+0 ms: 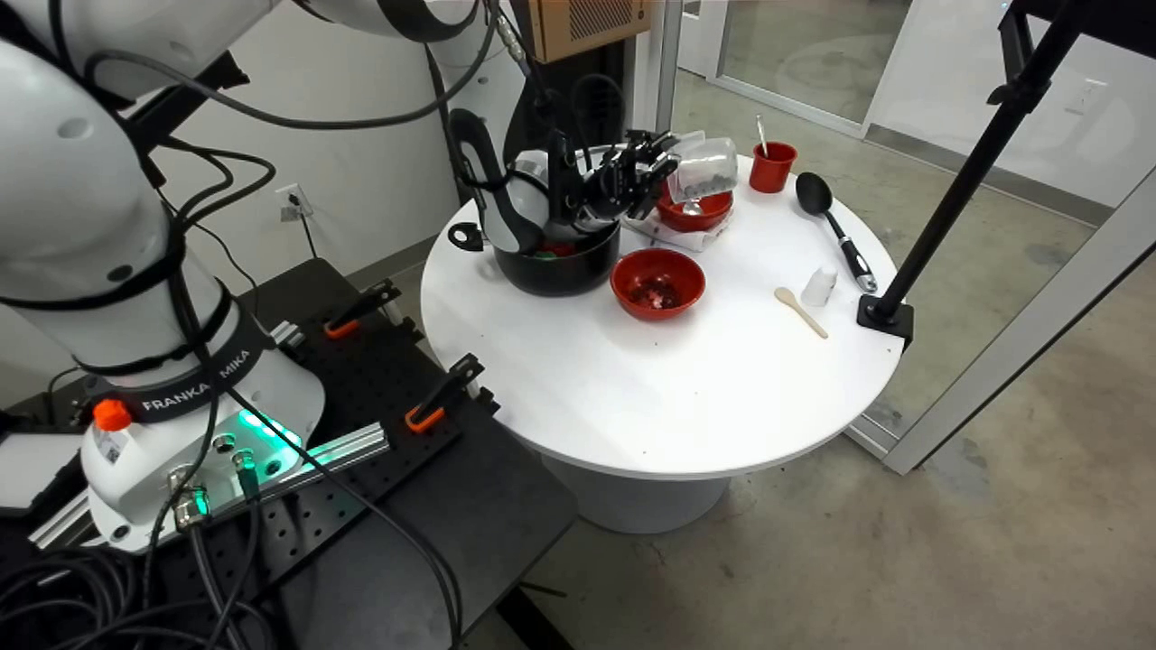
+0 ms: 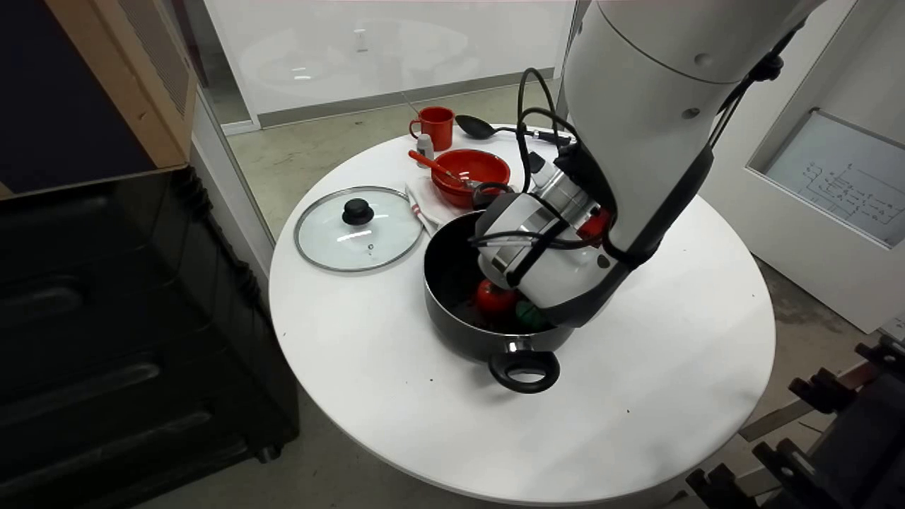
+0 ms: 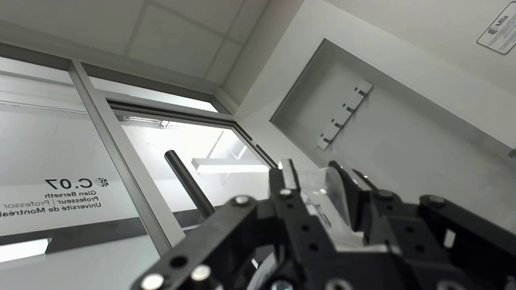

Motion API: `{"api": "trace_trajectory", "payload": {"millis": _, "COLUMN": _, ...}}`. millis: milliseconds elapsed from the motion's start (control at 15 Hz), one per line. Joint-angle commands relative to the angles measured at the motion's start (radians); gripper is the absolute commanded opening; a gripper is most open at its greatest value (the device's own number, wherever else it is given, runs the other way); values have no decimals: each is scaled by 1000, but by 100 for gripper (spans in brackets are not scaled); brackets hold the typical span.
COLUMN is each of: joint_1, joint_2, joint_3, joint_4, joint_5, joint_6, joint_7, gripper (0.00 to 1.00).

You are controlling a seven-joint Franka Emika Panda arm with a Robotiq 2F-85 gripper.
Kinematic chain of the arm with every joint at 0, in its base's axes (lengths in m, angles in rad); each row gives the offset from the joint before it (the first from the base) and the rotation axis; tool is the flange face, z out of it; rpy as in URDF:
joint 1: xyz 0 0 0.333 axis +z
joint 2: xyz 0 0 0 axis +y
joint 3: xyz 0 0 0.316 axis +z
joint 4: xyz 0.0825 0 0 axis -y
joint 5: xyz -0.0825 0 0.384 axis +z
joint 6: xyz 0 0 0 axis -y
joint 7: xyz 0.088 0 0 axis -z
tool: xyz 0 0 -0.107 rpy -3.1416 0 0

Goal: Pour some of the things in the jug into the bowl

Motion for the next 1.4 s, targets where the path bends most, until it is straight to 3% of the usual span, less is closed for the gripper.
{"api": "trace_trajectory", "payload": {"millis": 0, "joint_1": -12, "joint_2": 13, "joint_3": 10, "joint_4": 26, "joint_5": -13, "joint_6": -5, "joint_7": -16, "gripper": 7}}
{"api": "trace_trajectory", "payload": {"millis": 867, "joint_1": -68, "joint_2": -41, "joint_3": 58, "joint_4": -11, "joint_5": 11, "joint_6": 158, "joint_7": -57, "gripper": 7}}
{"api": "trace_trajectory", "payload": {"millis": 1333, "joint_1": -115, "joint_2": -114, "joint_3": 94, "joint_4": -34, "joint_5": 100, "joint_6": 279, "joint_7": -105, "gripper": 7}}
